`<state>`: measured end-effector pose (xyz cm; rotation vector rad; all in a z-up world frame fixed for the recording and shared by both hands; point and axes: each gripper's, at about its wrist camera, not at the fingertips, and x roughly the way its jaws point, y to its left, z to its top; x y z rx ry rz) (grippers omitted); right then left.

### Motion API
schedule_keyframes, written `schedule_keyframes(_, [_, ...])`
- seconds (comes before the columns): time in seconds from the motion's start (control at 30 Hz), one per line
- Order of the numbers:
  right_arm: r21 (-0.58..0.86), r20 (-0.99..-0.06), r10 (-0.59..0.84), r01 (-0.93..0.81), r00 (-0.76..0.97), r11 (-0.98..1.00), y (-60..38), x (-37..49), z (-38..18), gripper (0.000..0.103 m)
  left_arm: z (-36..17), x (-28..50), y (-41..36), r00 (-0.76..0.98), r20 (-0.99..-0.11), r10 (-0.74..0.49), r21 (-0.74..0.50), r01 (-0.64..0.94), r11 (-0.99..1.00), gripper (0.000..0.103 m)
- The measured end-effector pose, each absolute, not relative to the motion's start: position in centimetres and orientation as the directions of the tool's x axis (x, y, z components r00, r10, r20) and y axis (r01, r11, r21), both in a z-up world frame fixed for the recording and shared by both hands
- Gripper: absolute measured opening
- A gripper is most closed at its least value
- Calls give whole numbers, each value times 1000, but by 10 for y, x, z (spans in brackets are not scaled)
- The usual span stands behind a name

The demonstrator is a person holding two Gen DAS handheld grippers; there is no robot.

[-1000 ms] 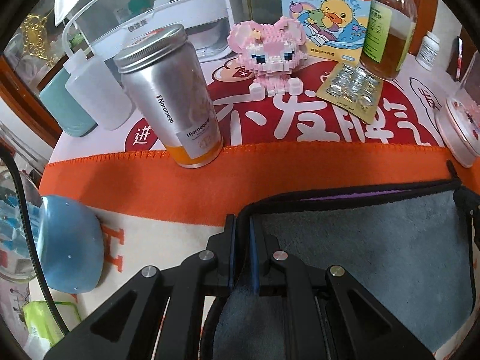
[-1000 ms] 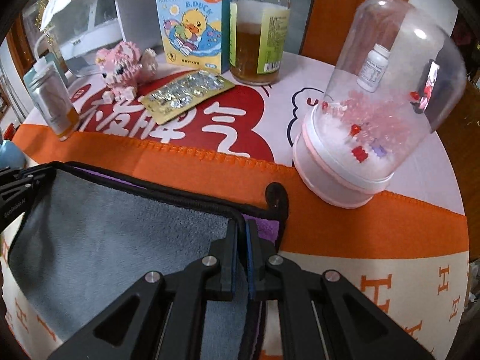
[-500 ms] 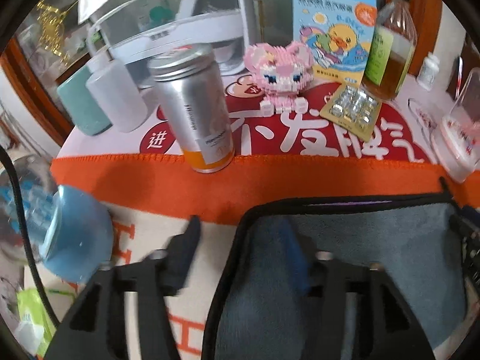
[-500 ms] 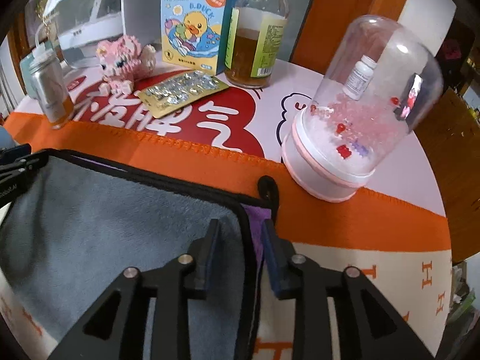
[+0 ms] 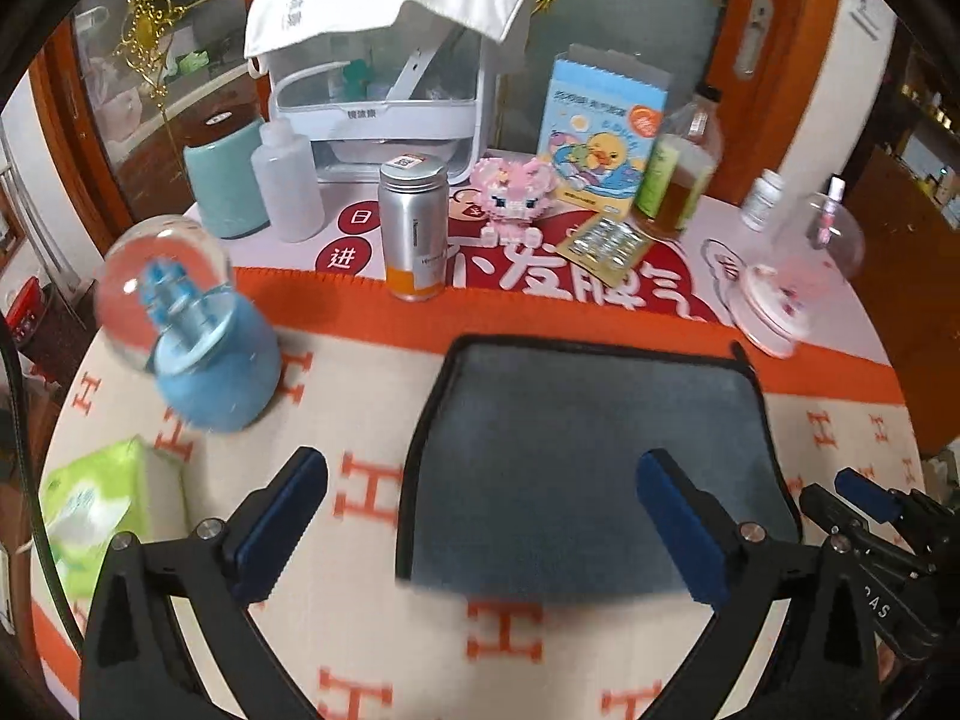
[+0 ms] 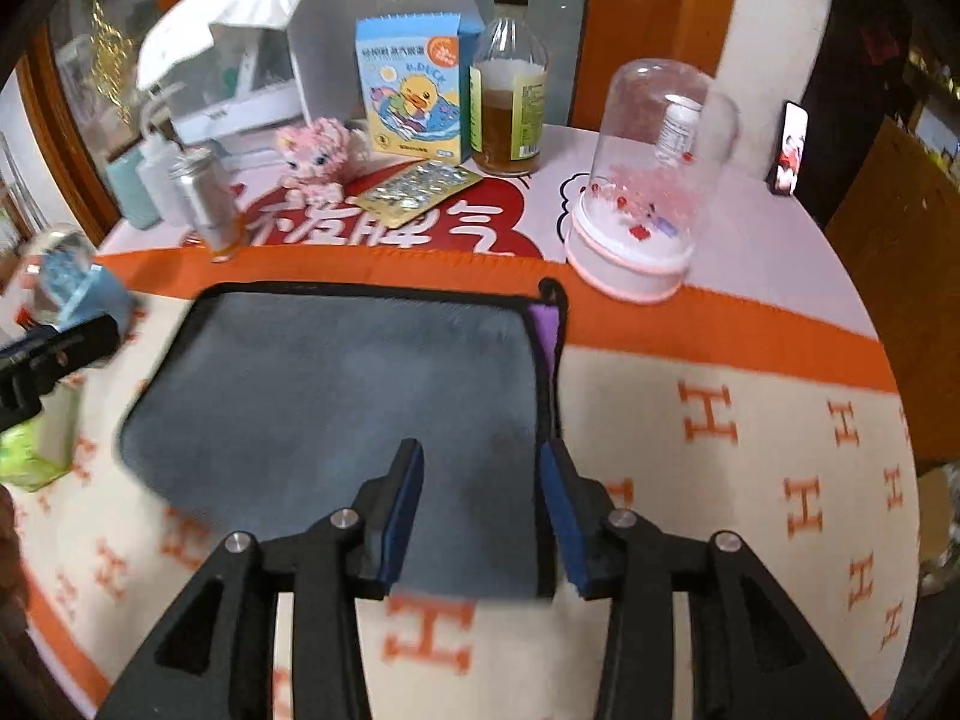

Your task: Fold towel

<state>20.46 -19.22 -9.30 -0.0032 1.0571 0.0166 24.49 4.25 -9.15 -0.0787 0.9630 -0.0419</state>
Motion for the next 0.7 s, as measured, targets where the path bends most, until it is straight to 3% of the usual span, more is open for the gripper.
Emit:
schedule_keyframes(0.2, [82,-841,67,4,537,997,-192,149,-48,61,-66,180,43,565,-817,-112,-105,45,993,102])
schedule_keyframes(0.33, [115,-811,98,-6,577,993,-190,116,-19,82,-48,139,40,562,-814,-147,-117,90,989,102])
schedule_keyframes(0.7, [76,-766,79,-33,637,997,-175,42,34,82,8,55,28,594,-785,-177,-123,131,984,102])
